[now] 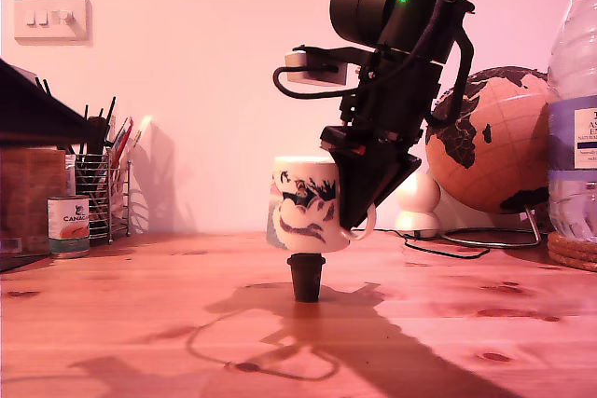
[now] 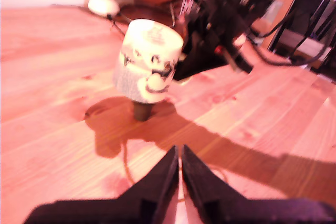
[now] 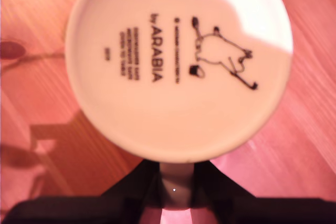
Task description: Lift the coffee cup and remove the coffee capsule that is hidden under it
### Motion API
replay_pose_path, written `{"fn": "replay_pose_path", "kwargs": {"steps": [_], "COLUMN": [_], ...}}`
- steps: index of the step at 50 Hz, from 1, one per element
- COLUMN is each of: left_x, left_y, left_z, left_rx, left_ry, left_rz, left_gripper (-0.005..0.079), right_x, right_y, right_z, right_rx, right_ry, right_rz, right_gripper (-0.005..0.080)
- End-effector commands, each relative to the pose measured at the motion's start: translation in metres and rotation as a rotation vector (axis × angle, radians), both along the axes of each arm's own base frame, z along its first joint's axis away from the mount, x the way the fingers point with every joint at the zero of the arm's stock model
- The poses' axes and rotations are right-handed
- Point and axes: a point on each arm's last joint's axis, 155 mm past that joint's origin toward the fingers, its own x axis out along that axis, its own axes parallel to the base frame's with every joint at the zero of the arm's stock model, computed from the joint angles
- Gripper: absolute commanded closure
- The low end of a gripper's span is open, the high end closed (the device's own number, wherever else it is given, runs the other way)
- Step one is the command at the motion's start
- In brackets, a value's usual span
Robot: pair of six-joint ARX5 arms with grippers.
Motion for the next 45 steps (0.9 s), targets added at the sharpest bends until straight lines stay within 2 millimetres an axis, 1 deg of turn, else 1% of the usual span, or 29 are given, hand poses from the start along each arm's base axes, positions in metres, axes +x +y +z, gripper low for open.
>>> {"fn": "replay_pose_path", "kwargs": {"steps": [1,10,13,14,15,18,23,25,28,30,34,37,42,45], "left_x": [0.005,0.017,0.021,0.021,0.022,0.025,0.030,0.033,0.038,0.042,0.049,0.055,0.064,0.071], "left_y": [-0.004,-0.012,-0.017,-0.019,-0.021,-0.025,-0.032,-0.035,-0.041,-0.046,-0.058,-0.068,-0.083,-0.087], "left_z": [0.003,-0.009,-0.014,-0.015,-0.017,-0.022,-0.029,-0.032,-0.035,-0.037,-0.041,-0.044,-0.051,-0.055], "left_rx": [0.020,0.056,0.067,0.065,0.096,0.107,0.103,0.102,0.100,0.100,0.098,0.098,0.104,0.112], "left_ry": [-0.043,-0.074,-0.088,-0.089,-0.130,-0.146,-0.153,-0.157,-0.160,-0.159,-0.160,-0.159,-0.146,-0.138], "left_rz": [-0.011,-0.034,-0.048,-0.054,-0.074,-0.090,-0.102,-0.104,-0.113,-0.123,-0.145,-0.161,-0.185,-0.178], "left_gripper": [0.0766,0.0766,0.0745,0.0732,0.0717,0.0660,0.0515,0.0472,0.0444,0.0437,0.0399,0.0354,0.0253,0.0231], "right_x": [0.007,0.008,0.008,0.008,0.008,0.007,0.007,0.008,0.009,0.009,0.009,0.009,0.011,0.013], "right_y": [0.009,0.008,0.008,0.008,0.008,0.008,0.007,0.006,0.002,-0.002,-0.007,-0.012,-0.018,-0.022], "right_z": [0.028,0.045,0.051,0.052,0.054,0.059,0.063,0.063,0.063,0.062,0.060,0.060,0.064,0.069], "right_rx": [0.059,0.082,0.093,0.099,0.102,0.109,0.114,0.114,0.111,0.107,0.097,0.093,0.093,0.100], "right_ry": [-0.058,-0.088,-0.097,-0.097,-0.101,-0.108,-0.115,-0.114,-0.109,-0.103,-0.091,-0.085,-0.091,-0.102], "right_rz": [-0.008,-0.015,-0.023,-0.029,-0.030,-0.032,-0.035,-0.040,-0.052,-0.058,-0.068,-0.077,-0.088,-0.097], "right_gripper": [0.0765,0.0765,0.0765,0.0765,0.0765,0.0765,0.0765,0.0765,0.0765,0.0765,0.0765,0.0765,0.0765,0.0765]}}
